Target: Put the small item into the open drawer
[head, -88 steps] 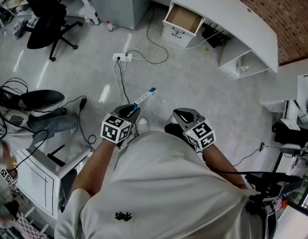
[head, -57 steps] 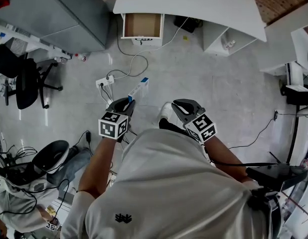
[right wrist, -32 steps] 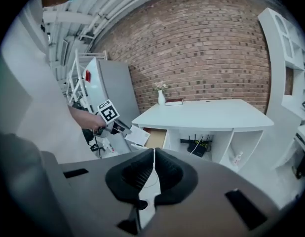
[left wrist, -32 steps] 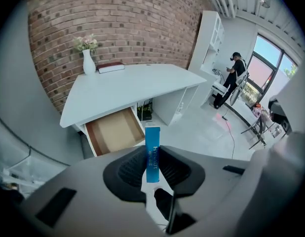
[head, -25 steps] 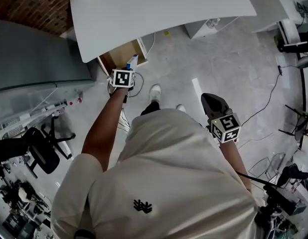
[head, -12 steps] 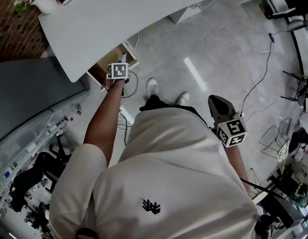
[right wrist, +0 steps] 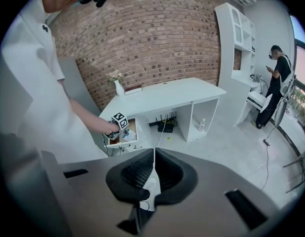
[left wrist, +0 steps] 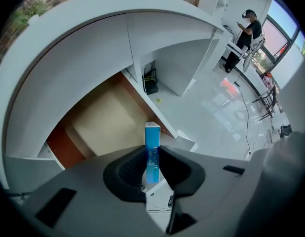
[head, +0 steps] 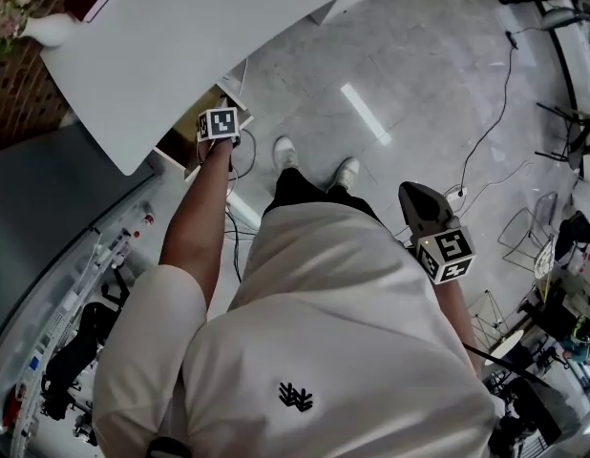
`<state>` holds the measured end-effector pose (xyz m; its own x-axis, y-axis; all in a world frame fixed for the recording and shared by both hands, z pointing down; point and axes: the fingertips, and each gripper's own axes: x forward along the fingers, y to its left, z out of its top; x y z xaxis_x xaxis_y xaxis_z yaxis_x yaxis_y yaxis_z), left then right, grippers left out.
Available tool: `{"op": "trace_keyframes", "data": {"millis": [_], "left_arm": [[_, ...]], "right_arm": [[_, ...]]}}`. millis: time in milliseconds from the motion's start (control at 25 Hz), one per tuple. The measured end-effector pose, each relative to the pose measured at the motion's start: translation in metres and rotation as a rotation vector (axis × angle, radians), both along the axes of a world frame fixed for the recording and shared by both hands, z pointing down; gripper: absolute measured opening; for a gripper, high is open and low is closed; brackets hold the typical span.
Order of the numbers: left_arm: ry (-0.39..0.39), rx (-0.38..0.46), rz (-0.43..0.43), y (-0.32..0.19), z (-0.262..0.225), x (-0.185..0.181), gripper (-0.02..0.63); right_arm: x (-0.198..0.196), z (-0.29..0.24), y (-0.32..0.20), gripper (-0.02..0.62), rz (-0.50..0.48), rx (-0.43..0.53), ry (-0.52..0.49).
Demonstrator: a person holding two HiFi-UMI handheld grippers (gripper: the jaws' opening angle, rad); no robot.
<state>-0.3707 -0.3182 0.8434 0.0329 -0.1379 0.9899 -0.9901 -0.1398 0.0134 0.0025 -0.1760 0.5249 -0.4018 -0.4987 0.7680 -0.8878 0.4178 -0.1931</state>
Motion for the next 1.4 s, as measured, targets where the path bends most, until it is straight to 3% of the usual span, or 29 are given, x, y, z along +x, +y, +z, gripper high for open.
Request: {"op": "trace_keyframes", "data": {"millis": [400,560,960,1400], "left_arm": [[-0.017,0.011,0.005,-0.023,0.018,0.007,0.086],[-0.007,-0.024,0.010,-0.019,0.023,0.011,0.086],[0.011,0.023,0.007,-0.032,0.032,0.011,0.092],[0.021,0.039,0.013,-0.023,0.021,0.019,0.156]], "right_arm": [[0.002,0.005,-0.014,0.034,0.018,-0.031,0.015],[0.003,0.008,-0.015,0.034,0.012,-0.044,0.017],[-0.008,0.016,-0.017,0.034,-0.008,-0.068,0.020],[0.001,0.011,-0.005,0.034,-0.007,-0.058,0.021]]}}
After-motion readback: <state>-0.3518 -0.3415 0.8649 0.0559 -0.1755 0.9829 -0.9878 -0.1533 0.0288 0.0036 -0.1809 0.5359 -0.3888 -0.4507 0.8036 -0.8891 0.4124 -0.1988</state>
